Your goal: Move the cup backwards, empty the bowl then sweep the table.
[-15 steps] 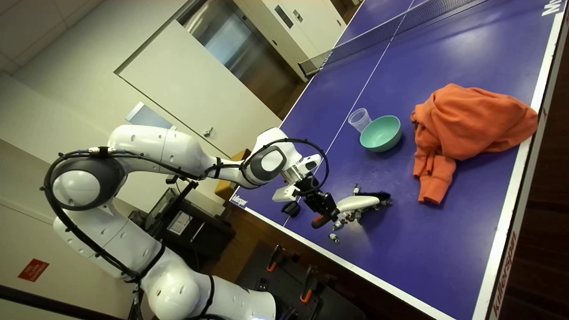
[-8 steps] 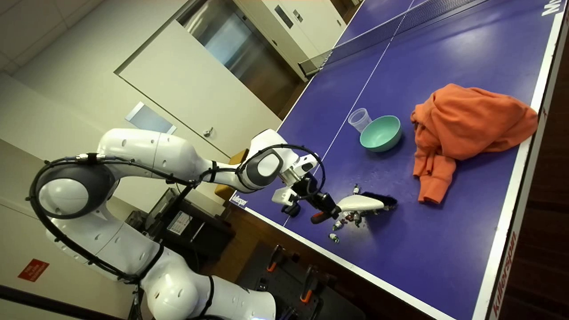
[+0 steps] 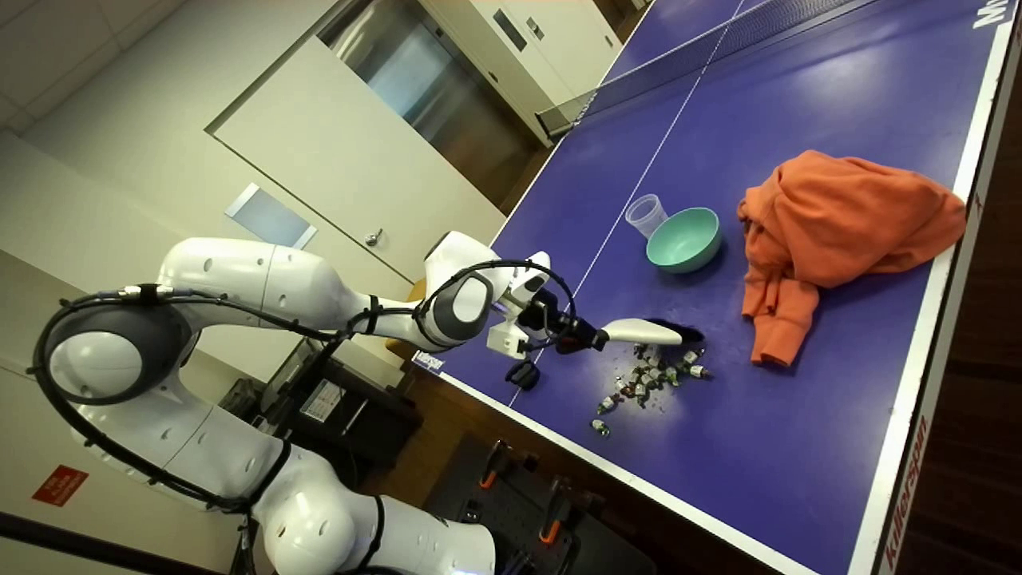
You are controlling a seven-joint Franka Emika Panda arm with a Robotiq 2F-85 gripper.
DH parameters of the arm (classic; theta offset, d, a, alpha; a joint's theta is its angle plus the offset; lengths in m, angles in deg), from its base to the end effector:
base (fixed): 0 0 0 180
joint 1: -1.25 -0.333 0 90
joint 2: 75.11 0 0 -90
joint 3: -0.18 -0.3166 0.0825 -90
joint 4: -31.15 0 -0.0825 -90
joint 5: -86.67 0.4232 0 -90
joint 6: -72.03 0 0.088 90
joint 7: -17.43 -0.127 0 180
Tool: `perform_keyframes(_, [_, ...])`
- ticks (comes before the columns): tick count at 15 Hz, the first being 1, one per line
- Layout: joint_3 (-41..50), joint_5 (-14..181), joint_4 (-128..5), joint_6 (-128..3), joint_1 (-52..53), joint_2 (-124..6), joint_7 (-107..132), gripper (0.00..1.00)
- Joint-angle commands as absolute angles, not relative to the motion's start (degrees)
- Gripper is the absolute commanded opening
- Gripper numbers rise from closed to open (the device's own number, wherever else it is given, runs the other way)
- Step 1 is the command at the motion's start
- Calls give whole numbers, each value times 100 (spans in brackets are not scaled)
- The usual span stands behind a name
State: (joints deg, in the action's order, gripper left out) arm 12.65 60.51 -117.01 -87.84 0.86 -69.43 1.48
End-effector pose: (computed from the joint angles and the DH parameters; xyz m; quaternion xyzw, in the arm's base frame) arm 0.4642 -0.0847 0.1784 0.9932 -0.0325 0.0535 0.0978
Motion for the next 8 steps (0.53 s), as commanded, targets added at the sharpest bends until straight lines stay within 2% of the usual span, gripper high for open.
perform_keyframes(1, [1105, 5991, -11781, -9309, 133, -7033, 55, 13])
perform_keyframes(8, [771, 6238, -11715, -9493, 2, -6783, 375, 13])
